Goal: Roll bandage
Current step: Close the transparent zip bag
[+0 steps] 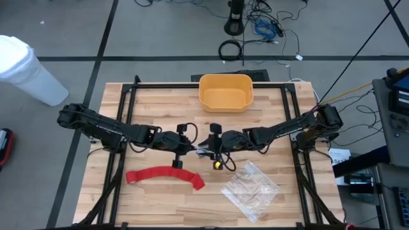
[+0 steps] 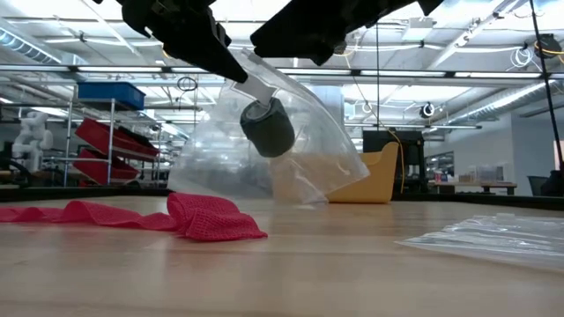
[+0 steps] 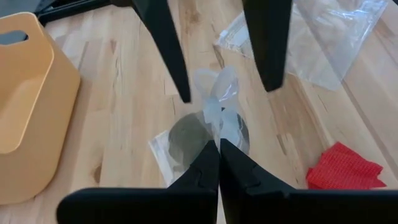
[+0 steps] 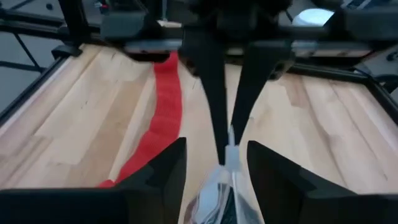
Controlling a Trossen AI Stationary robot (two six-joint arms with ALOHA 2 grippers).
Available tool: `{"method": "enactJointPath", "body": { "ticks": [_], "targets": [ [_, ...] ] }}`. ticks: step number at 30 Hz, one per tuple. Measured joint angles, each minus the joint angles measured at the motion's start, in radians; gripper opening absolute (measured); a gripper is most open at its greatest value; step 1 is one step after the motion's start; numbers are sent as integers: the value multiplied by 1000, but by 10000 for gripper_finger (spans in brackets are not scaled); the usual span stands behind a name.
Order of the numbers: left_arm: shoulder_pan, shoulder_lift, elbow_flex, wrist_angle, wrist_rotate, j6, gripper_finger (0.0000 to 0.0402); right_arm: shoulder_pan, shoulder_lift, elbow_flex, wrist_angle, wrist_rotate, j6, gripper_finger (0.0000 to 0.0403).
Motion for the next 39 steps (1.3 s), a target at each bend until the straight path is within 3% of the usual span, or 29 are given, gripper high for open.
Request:
{"method": "enactJointPath", "body": {
  "ticks": [11, 18, 21, 26, 39],
  "targets": [
    [0, 0, 0, 17, -1, 1, 0, -28, 32, 0, 49, -6, 13, 90],
    [0, 1, -1, 11, -2, 1, 0, -35, 32, 0, 22, -24, 16, 11],
    [0, 2, -1, 20, -3, 1, 0, -35, 32, 2, -2, -24, 31, 7],
    [-3, 2, -1, 32, -92, 3, 0, -35, 31, 3, -48, -19, 46, 5],
    [-3, 2, -1, 26, -99, 0, 0, -35, 30, 2, -203, -13, 84, 1]
  ]
}}
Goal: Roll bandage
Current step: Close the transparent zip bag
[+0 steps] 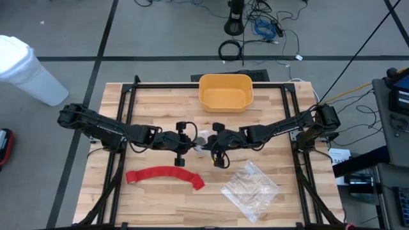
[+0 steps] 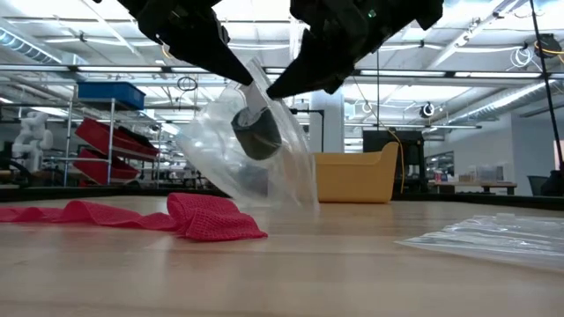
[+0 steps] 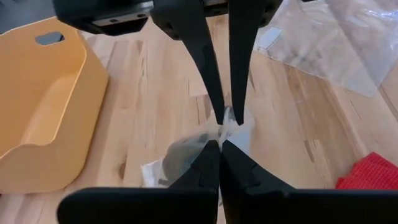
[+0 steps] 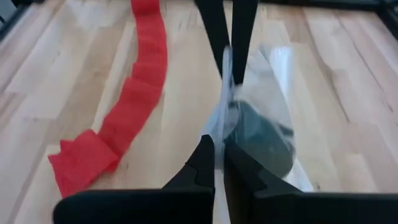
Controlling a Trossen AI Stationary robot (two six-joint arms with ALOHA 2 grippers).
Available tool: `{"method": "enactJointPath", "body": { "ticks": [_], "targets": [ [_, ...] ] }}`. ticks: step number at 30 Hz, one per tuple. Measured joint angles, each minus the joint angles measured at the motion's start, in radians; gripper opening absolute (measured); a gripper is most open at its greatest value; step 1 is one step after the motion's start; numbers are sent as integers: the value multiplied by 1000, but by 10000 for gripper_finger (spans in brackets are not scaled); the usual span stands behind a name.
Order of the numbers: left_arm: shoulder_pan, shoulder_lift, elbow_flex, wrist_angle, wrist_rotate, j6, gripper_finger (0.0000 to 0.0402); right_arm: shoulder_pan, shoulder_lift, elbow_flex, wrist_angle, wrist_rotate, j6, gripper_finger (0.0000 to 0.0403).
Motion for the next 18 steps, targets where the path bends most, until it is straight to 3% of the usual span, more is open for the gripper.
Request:
{"method": "enactJointPath", "body": {
  "ticks": [6, 11, 18],
  "targets": [
    [-17, -36, 0, -5, -19, -14, 0, 0, 0, 0, -71, 9, 20, 0],
    [-33, -94, 0, -9, -96, -71, 0, 1, 0, -1, -129, 109, 48, 0],
    [-54, -145, 0, -39, -155, -88, 0, 15, 2, -3, -138, 102, 63, 0]
  ]
}}
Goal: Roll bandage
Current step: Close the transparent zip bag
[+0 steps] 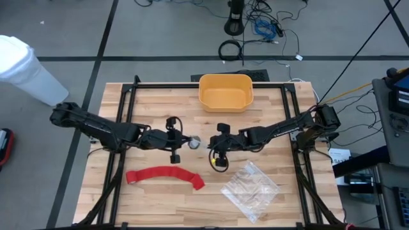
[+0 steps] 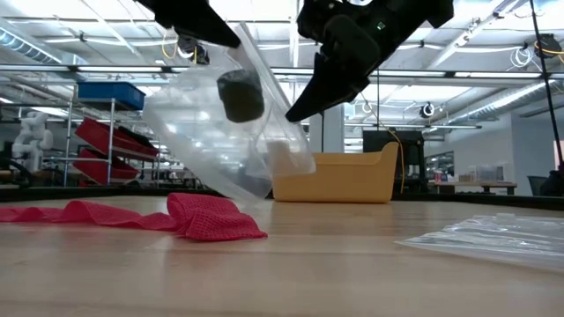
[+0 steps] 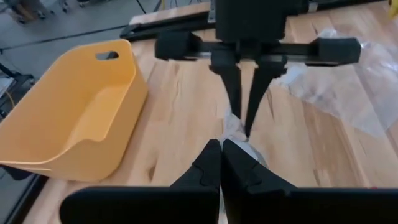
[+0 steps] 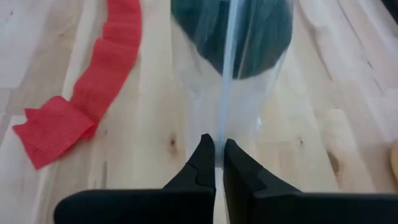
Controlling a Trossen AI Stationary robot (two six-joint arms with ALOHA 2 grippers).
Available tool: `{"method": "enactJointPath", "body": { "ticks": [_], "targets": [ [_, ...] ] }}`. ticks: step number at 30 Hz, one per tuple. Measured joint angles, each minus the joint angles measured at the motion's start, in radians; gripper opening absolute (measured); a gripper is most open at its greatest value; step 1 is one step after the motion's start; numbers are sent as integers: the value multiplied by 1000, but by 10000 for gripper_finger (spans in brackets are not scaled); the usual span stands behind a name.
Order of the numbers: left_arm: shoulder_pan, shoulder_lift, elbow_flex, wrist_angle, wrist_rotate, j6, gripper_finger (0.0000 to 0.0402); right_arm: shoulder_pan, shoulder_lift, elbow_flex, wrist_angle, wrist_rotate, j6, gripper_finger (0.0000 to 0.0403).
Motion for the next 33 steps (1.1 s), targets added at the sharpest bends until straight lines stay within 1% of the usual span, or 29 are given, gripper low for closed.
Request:
{"method": "enactJointPath", "body": {
  "ticks": [13, 16, 20, 24, 25, 29, 32, 33],
  "targets": [
    [-53, -46, 0, 1, -32, 0, 0, 11, 0, 0, -37, 5, 35, 0],
    [-66, -68, 0, -24, -38, 0, 0, 20, 0, 0, -61, 16, 46, 0],
    [-76, -87, 0, -68, -78, -25, 0, 35, 0, 1, -106, 79, 89, 0],
    [-77, -87, 0, -74, -87, -42, 0, 59, 0, 0, -108, 177, 102, 1],
    [-77, -86, 0, -74, -88, -43, 0, 64, 0, 0, -111, 184, 103, 6],
    [-77, -85, 1, -77, -91, -44, 0, 90, 1, -1, -116, 199, 102, 39],
    [-78, -87, 5, -130, -93, -46, 0, 115, 8, -6, -88, 300, 72, 72],
    [-77, -83, 4, -152, -92, -52, 0, 124, 4, -4, -72, 360, 57, 83]
  ]
}}
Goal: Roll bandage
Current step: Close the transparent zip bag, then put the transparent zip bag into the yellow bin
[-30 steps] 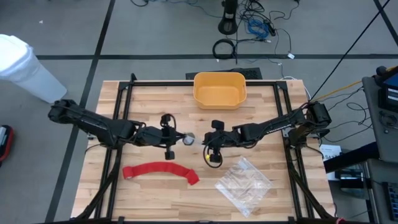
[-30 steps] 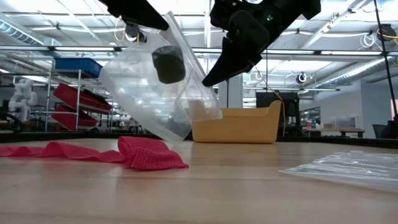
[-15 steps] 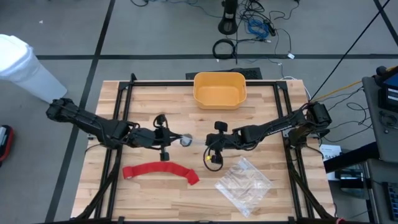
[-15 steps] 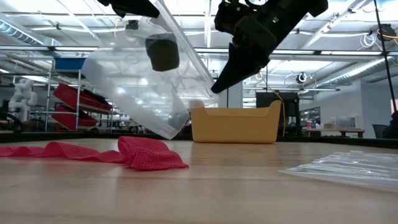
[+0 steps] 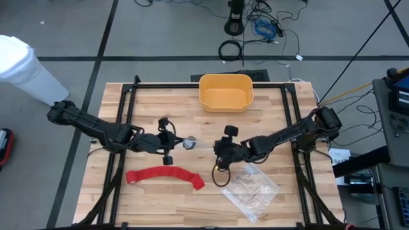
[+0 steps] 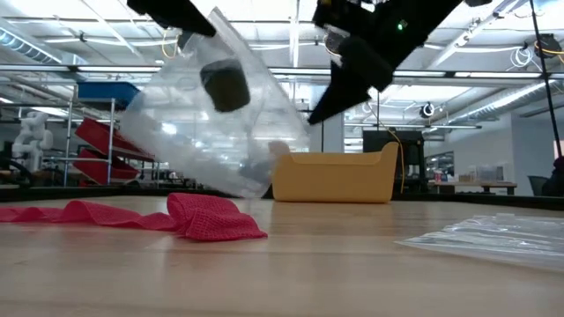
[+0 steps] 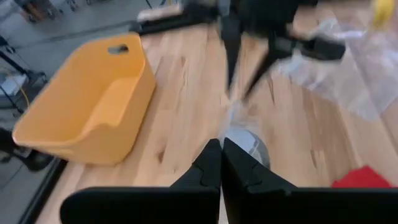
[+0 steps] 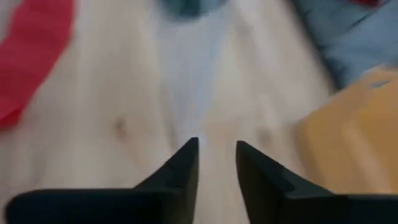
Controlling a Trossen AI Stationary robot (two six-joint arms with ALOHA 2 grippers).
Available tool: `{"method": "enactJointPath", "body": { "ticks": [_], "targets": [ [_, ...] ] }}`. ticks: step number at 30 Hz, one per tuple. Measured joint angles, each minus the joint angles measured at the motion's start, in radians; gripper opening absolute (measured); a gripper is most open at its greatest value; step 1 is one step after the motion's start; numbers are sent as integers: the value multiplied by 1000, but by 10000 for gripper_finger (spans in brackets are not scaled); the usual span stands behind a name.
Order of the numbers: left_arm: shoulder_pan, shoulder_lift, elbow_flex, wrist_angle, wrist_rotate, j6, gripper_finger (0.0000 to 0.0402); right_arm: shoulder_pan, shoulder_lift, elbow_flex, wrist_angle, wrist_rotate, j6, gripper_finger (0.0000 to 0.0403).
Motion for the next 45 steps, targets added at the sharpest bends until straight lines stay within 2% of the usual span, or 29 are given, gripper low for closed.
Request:
{"method": "enactJointPath", "body": {
  "ticks": [3, 5, 7, 9, 11, 13, 16, 17, 23, 26, 29, 31, 33, 36, 37, 40, 45],
  "targets": [
    [3, 10, 0, -16, 3, -27, 0, 19, -4, 1, 46, 113, -50, 118],
    [3, 9, -1, -11, 3, -38, 0, 24, -4, 1, 91, 116, -83, 142],
    [3, 9, -1, -13, 4, -43, 0, 27, -4, 2, 164, 54, -112, 165],
    [3, 10, -1, -13, 6, -44, 0, 16, -4, 2, 261, -91, -153, 184],
    [3, 10, -1, -11, 6, -44, 0, 5, -1, 3, 362, -177, -167, 197],
    [3, 10, -1, -10, 7, -44, 0, -7, -1, 3, 413, -166, -196, 203],
    [3, 10, -1, -10, 7, -44, 0, -24, -1, 3, 436, -73, -237, 204],
    [3, 10, -1, -10, 7, -44, 0, -34, -1, 3, 437, -72, -239, 204],
    [3, 11, -2, -8, 9, -43, 0, -85, 22, 3, 438, -302, -175, 202],
    [3, 11, -2, -3, 10, -43, 0, -97, 45, 3, 440, -335, -173, 200],
    [3, 11, -2, 11, 10, -43, 0, -115, 73, 3, 440, -334, -173, 189],
    [3, 11, -2, 9, 10, -43, 0, -128, 84, 3, 439, -334, -173, 166],
    [3, 11, -3, 9, 10, -43, 0, -139, 86, 3, 432, -335, -173, 127],
    [3, 11, -3, 8, 10, -43, 0, -146, 83, 4, 416, -338, -177, 37],
    [3, 11, -3, 6, 10, -43, 0, -146, 80, 4, 406, -338, -186, 19],
    [3, 11, -3, 1, 10, -43, 0, -145, 72, 4, 395, -332, -176, 3],
    [3, 11, -3, -136, 11, -117, 9, -114, 11, 5, 327, -210, -181, 1]
  ]
}}
